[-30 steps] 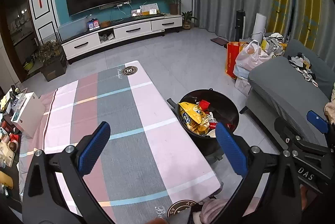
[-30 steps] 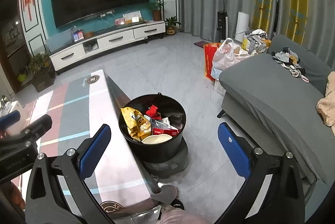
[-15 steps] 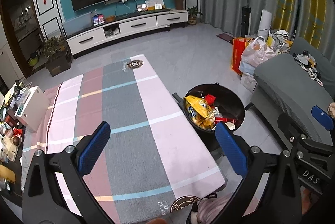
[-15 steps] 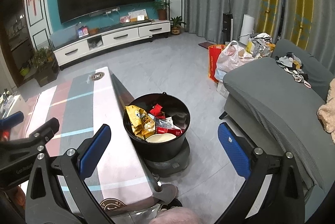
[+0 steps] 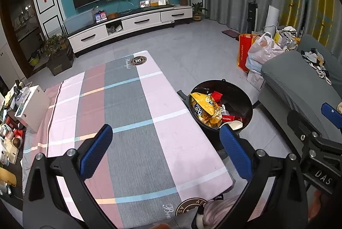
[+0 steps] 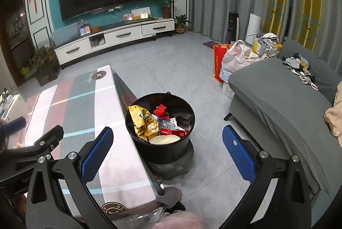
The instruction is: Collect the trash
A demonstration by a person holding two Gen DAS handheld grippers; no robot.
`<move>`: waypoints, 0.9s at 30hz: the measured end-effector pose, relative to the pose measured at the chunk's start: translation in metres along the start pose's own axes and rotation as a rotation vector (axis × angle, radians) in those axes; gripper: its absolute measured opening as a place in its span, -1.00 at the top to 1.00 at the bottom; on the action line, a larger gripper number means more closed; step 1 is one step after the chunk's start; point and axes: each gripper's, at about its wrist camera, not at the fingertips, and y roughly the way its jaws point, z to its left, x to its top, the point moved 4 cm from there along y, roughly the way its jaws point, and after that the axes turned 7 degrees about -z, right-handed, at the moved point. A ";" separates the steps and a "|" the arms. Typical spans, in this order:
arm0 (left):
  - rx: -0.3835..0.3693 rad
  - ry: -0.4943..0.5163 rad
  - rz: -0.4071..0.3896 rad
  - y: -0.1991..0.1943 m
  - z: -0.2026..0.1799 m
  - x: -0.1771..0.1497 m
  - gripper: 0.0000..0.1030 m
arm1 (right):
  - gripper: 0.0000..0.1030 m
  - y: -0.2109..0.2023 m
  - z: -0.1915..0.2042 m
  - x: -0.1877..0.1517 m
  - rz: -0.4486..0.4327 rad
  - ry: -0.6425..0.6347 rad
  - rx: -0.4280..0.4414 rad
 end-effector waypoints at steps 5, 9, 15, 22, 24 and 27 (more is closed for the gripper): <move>0.000 0.002 0.000 0.000 0.000 0.000 -0.94 | -0.93 0.000 -0.003 0.000 0.000 0.004 -0.006; 0.003 -0.002 0.003 0.002 0.002 -0.001 -0.94 | -0.93 0.000 -0.002 0.000 0.003 0.002 -0.005; 0.010 -0.003 0.000 0.003 0.005 -0.001 -0.94 | -0.93 0.001 0.000 0.000 0.004 0.001 -0.004; 0.006 -0.002 0.005 0.005 0.005 -0.001 -0.94 | -0.93 0.001 0.000 0.000 0.004 0.001 -0.005; 0.009 0.002 0.005 0.006 0.005 -0.001 -0.94 | -0.93 0.002 0.000 -0.001 0.004 0.001 -0.006; 0.006 0.001 0.005 0.006 0.005 -0.001 -0.94 | -0.93 0.002 0.001 -0.001 0.004 -0.001 -0.005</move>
